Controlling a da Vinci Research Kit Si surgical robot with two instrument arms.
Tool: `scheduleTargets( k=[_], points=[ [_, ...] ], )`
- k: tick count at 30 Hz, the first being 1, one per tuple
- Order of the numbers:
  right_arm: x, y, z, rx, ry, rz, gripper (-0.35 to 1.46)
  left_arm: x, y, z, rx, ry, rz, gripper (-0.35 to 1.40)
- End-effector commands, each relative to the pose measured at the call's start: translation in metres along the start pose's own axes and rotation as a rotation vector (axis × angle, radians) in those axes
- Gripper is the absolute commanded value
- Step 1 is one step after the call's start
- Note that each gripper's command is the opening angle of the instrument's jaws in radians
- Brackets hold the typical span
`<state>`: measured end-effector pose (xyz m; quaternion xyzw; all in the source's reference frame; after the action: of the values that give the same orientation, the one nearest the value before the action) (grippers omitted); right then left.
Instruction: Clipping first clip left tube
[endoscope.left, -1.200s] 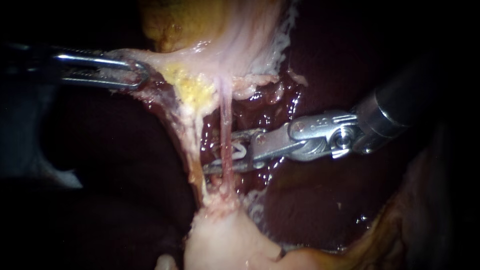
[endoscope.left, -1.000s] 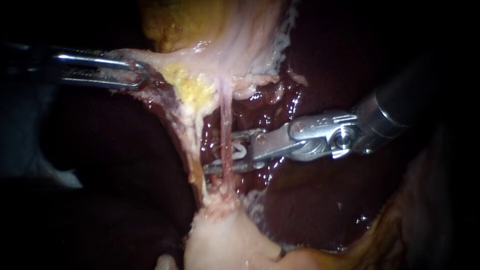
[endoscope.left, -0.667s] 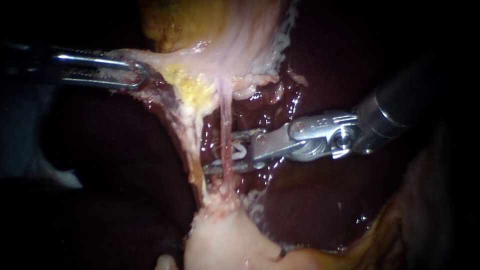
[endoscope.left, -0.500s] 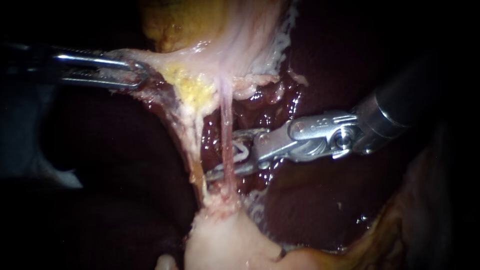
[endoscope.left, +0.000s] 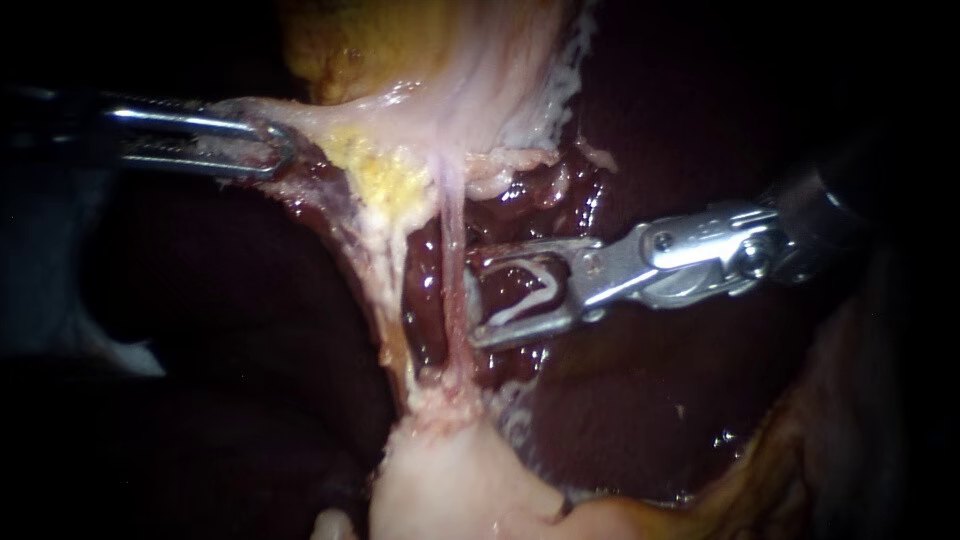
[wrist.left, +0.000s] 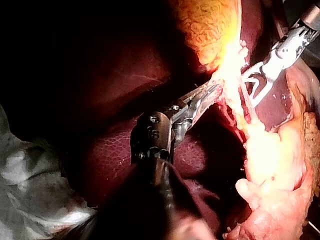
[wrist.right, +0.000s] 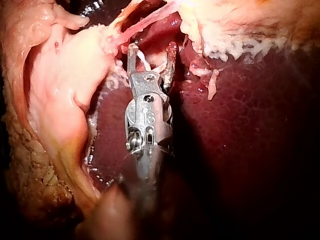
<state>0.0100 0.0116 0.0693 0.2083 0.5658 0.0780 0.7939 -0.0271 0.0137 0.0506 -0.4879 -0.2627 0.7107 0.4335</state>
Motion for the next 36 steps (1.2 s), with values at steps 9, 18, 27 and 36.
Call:
scheduleTargets(
  k=[9,18,27,36],
  points=[
    [0.0007,-0.0017,-0.0021,0.040,0.007,0.001,0.50,0.0000,-0.0001,0.0000,0.000,0.000,0.001,-0.35],
    [0.0024,-0.0047,-0.0005,0.111,0.017,-0.008,0.49,-0.0001,-0.0001,-0.0001,0.000,0.000,0.001,-0.35],
    [0.0045,-0.0069,0.0013,0.167,0.025,-0.016,0.45,-0.0001,-0.0003,-0.0001,-0.001,0.000,0.001,-0.35],
    [0.0048,-0.0052,0.0035,0.133,0.021,-0.002,0.45,-0.0002,-0.0003,-0.0001,0.000,0.000,0.002,-0.35]
  ],
)
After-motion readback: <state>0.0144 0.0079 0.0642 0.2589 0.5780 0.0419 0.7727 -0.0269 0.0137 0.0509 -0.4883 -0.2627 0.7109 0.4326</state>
